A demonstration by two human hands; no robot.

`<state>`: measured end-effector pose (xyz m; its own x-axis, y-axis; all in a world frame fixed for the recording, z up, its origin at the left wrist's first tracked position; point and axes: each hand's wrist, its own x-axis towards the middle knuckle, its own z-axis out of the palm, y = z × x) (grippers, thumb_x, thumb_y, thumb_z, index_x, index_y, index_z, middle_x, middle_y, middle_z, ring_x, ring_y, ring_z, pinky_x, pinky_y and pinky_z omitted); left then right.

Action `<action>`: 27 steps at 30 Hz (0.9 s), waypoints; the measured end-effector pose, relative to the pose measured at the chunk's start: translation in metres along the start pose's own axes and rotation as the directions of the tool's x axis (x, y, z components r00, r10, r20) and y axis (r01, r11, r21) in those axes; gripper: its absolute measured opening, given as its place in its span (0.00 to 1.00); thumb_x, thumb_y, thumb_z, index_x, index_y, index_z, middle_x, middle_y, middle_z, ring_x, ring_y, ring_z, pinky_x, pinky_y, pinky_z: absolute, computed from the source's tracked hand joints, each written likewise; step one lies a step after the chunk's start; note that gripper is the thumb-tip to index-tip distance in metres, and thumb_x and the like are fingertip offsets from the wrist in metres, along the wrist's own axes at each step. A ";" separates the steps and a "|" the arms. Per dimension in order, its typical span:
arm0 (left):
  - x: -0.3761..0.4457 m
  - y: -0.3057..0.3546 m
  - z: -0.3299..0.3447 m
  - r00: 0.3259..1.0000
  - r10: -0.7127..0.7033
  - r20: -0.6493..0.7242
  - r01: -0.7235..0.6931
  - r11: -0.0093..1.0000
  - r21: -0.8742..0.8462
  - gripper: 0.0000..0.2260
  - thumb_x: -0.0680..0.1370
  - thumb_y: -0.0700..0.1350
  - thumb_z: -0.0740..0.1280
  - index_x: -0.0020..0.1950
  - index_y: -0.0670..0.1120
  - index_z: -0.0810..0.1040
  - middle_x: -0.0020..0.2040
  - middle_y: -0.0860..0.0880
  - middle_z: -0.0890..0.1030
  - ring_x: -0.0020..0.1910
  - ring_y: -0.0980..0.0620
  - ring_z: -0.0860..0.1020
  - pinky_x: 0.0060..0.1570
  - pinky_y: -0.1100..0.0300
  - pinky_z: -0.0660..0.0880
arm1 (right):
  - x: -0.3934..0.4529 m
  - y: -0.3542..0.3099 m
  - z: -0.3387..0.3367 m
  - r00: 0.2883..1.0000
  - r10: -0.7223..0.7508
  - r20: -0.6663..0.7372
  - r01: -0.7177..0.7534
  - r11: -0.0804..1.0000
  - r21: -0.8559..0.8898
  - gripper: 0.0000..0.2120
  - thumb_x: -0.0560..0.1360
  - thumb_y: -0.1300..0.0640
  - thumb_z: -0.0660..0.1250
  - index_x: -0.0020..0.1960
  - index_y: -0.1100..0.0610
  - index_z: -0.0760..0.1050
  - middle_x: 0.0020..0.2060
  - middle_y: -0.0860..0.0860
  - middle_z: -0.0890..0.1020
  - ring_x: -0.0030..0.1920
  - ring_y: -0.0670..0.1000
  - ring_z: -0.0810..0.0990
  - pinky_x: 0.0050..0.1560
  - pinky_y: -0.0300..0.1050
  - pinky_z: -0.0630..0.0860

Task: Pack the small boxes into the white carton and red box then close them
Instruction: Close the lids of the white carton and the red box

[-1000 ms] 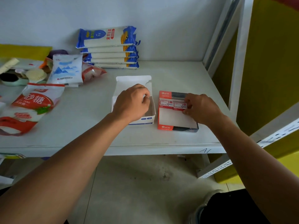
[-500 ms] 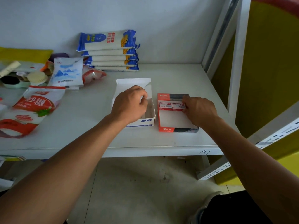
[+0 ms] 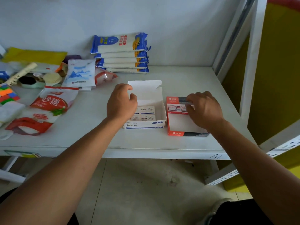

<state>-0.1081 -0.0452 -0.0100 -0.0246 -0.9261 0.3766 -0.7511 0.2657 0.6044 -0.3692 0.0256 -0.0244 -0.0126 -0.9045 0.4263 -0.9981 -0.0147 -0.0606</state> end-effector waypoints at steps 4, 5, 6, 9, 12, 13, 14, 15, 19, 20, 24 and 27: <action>0.003 -0.007 -0.001 0.976 -0.199 0.094 0.204 0.978 -0.053 0.18 0.79 0.48 0.60 0.68 0.45 0.70 0.68 0.44 0.73 0.62 0.44 0.74 0.57 0.57 0.68 | 0.016 -0.029 0.005 0.999 0.005 0.047 -0.014 0.981 0.194 0.14 0.78 0.49 0.60 0.56 0.56 0.77 0.48 0.54 0.84 0.48 0.57 0.80 0.45 0.49 0.78; 0.004 -0.008 -0.001 0.963 -0.235 0.130 0.247 0.965 -0.085 0.19 0.80 0.49 0.59 0.70 0.45 0.69 0.69 0.43 0.72 0.64 0.44 0.73 0.59 0.55 0.68 | 0.020 -0.038 0.005 0.996 0.033 0.085 -0.055 0.961 0.269 0.16 0.78 0.48 0.59 0.59 0.56 0.75 0.51 0.55 0.83 0.51 0.58 0.80 0.47 0.50 0.78; 0.005 -0.009 -0.001 0.949 -0.263 0.174 0.285 0.950 -0.123 0.20 0.80 0.50 0.59 0.71 0.44 0.67 0.70 0.43 0.72 0.65 0.44 0.72 0.61 0.54 0.67 | 0.024 -0.048 0.003 0.986 0.076 0.148 -0.125 0.926 0.356 0.18 0.79 0.47 0.59 0.64 0.56 0.72 0.55 0.56 0.82 0.53 0.58 0.80 0.49 0.50 0.78; 0.005 -0.010 -0.001 0.912 -0.291 0.290 0.362 0.901 -0.236 0.22 0.81 0.49 0.58 0.74 0.45 0.62 0.69 0.45 0.73 0.65 0.46 0.72 0.60 0.57 0.66 | 0.031 -0.069 0.000 0.901 0.165 0.401 -0.390 0.715 0.581 0.23 0.81 0.48 0.58 0.72 0.54 0.61 0.60 0.56 0.78 0.54 0.56 0.78 0.50 0.50 0.76; 0.007 -0.015 -0.005 0.918 -0.311 0.246 0.384 0.855 -0.349 0.23 0.80 0.47 0.62 0.74 0.44 0.63 0.63 0.46 0.77 0.59 0.49 0.75 0.56 0.60 0.67 | 0.034 -0.078 -0.001 0.868 0.201 0.453 -0.487 0.519 0.703 0.22 0.81 0.51 0.59 0.73 0.55 0.59 0.58 0.58 0.80 0.52 0.55 0.79 0.52 0.50 0.78; 0.008 -0.017 -0.007 0.921 -0.318 0.227 0.385 0.838 -0.386 0.22 0.79 0.45 0.62 0.73 0.44 0.64 0.60 0.47 0.78 0.57 0.49 0.76 0.55 0.60 0.68 | 0.034 -0.079 0.000 0.877 0.216 0.428 -0.477 0.498 0.724 0.22 0.81 0.53 0.60 0.72 0.55 0.59 0.55 0.58 0.81 0.50 0.53 0.79 0.50 0.46 0.78; 0.009 -0.019 -0.009 0.925 -0.321 0.204 0.379 0.823 -0.423 0.21 0.78 0.42 0.62 0.71 0.44 0.67 0.57 0.47 0.79 0.55 0.49 0.77 0.54 0.60 0.70 | 0.033 -0.079 0.001 0.890 0.228 0.394 -0.455 0.490 0.744 0.21 0.81 0.55 0.60 0.72 0.55 0.60 0.53 0.57 0.81 0.48 0.51 0.79 0.46 0.40 0.76; 0.009 -0.021 -0.011 0.932 -0.318 0.174 0.363 0.809 -0.463 0.19 0.77 0.40 0.61 0.69 0.43 0.71 0.54 0.47 0.80 0.53 0.49 0.78 0.53 0.61 0.72 | 0.032 -0.078 0.001 0.904 0.230 0.359 -0.426 0.469 0.774 0.20 0.81 0.58 0.60 0.72 0.55 0.61 0.51 0.56 0.82 0.47 0.50 0.79 0.43 0.36 0.75; 0.003 -0.023 -0.021 0.965 -0.247 0.083 0.256 0.833 -0.491 0.16 0.74 0.34 0.57 0.45 0.47 0.83 0.45 0.51 0.83 0.45 0.56 0.78 0.40 0.75 0.70 | 0.026 -0.072 -0.002 0.943 0.197 0.267 -0.326 0.406 0.854 0.16 0.78 0.70 0.56 0.58 0.55 0.75 0.49 0.53 0.82 0.50 0.52 0.81 0.45 0.37 0.79; 0.000 -0.024 -0.023 0.970 -0.218 0.102 0.240 0.838 -0.490 0.16 0.73 0.34 0.57 0.43 0.47 0.83 0.44 0.52 0.83 0.45 0.57 0.78 0.40 0.75 0.70 | 0.024 -0.071 -0.004 0.951 0.174 0.256 -0.307 0.425 0.852 0.17 0.77 0.71 0.56 0.54 0.55 0.78 0.49 0.53 0.83 0.52 0.53 0.80 0.48 0.42 0.78; -0.017 -0.032 -0.027 0.986 -0.081 0.148 0.139 0.889 -0.437 0.17 0.68 0.39 0.56 0.44 0.46 0.84 0.46 0.52 0.83 0.48 0.58 0.79 0.48 0.71 0.72 | 0.011 -0.068 -0.004 0.955 0.078 0.287 -0.289 0.464 0.838 0.16 0.72 0.68 0.58 0.48 0.52 0.80 0.52 0.52 0.83 0.56 0.53 0.79 0.56 0.45 0.76; -0.031 -0.042 -0.025 0.991 0.091 0.096 -0.058 0.953 -0.299 0.17 0.71 0.38 0.56 0.50 0.43 0.83 0.52 0.48 0.81 0.52 0.54 0.78 0.54 0.66 0.73 | 0.004 -0.063 0.001 0.928 0.019 0.372 -0.342 0.436 0.832 0.13 0.71 0.60 0.64 0.52 0.48 0.78 0.57 0.51 0.80 0.59 0.53 0.78 0.57 0.51 0.78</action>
<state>-0.0597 -0.0207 -0.0294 -0.1562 -0.9196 0.3606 -0.5170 0.3872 0.7634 -0.3063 0.0231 -0.0196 -0.0083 -0.9982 0.0591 -0.3797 -0.0515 -0.9237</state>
